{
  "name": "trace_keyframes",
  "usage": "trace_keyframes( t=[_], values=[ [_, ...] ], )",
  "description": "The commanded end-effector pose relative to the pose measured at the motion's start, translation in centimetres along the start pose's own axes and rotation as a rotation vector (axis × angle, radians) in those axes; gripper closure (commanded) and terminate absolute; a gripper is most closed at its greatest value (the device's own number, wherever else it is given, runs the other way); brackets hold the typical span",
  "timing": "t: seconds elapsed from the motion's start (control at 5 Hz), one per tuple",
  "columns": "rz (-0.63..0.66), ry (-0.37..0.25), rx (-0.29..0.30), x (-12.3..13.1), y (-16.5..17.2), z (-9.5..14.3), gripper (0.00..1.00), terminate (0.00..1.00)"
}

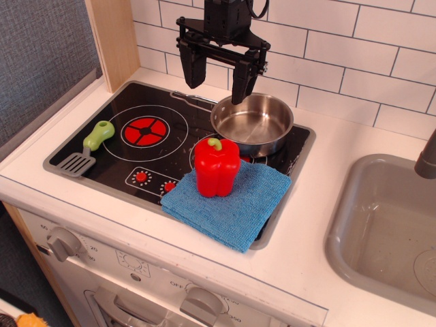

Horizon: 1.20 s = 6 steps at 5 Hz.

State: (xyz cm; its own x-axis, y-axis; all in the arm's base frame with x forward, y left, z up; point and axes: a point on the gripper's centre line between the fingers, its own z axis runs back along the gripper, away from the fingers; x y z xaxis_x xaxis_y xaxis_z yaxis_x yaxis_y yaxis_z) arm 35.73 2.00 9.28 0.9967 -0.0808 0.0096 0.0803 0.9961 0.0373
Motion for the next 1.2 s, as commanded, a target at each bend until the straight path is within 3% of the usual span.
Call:
trace_keyframes(
  t=[0.0,0.2,0.6,0.8,1.0],
  values=[
    [0.0,0.0,0.0,0.0,0.0,0.0,0.0,0.0],
    [-0.032,0.006,-0.005,-1.7,-1.5,1.1,0.0,0.0],
    [-0.103,0.018,-0.031,-2.7,-3.7,2.7,0.0,0.0],
    [-0.155,0.048,-0.055,-4.4,-4.2,2.0,0.0,0.0],
    [-0.212,0.089,-0.042,-6.4,-4.7,0.6,0.0,0.0]
  ],
)
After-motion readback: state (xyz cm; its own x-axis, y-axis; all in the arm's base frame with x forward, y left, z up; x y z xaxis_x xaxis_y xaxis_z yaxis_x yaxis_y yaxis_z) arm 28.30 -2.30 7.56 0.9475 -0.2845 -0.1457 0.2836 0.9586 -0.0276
